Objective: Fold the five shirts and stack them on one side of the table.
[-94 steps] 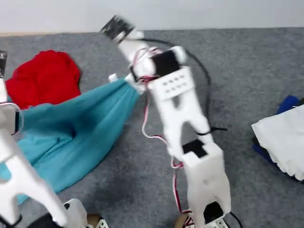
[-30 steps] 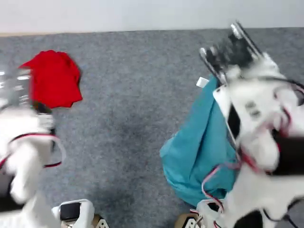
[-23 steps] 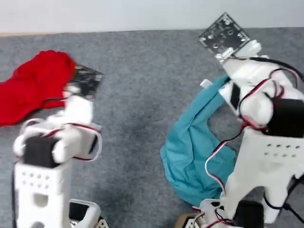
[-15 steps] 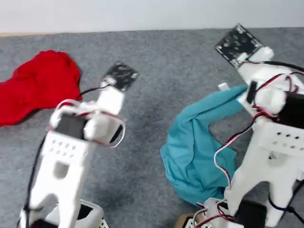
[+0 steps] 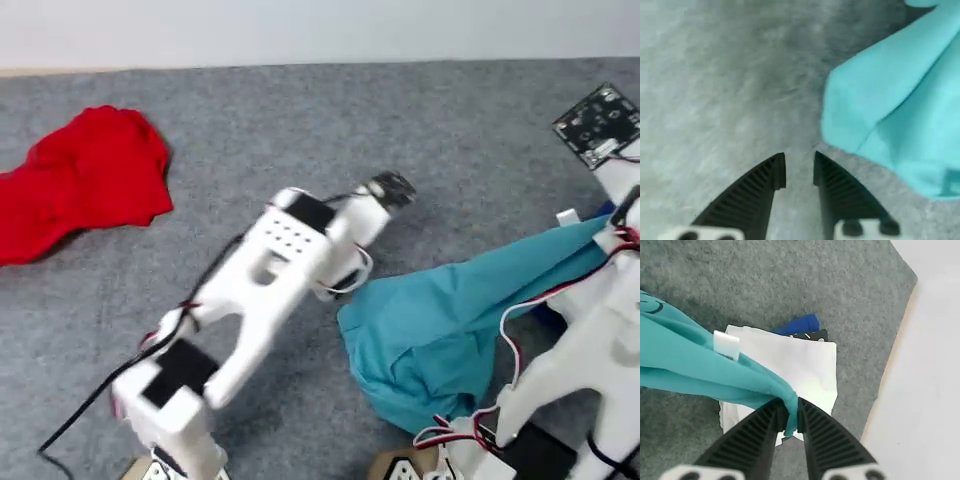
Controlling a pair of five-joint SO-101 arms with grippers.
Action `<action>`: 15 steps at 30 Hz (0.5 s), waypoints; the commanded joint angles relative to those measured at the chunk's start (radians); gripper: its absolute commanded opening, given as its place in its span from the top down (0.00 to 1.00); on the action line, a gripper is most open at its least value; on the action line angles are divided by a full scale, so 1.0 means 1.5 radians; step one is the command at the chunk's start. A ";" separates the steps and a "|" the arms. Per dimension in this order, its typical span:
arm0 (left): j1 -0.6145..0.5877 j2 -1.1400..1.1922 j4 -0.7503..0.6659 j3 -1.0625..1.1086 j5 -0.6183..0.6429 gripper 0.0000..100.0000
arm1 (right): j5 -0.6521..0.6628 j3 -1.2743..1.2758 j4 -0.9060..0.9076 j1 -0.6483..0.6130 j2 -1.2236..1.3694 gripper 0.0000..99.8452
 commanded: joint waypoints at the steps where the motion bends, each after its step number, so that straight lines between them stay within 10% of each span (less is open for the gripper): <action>1: 0.034 0.060 0.032 -0.075 -0.043 0.88 | 0.008 -0.004 -0.014 0.010 0.001 0.99; 15: 0.034 0.211 0.076 -0.221 -0.069 0.82 | 0.006 -0.003 -0.013 0.007 0.001 0.99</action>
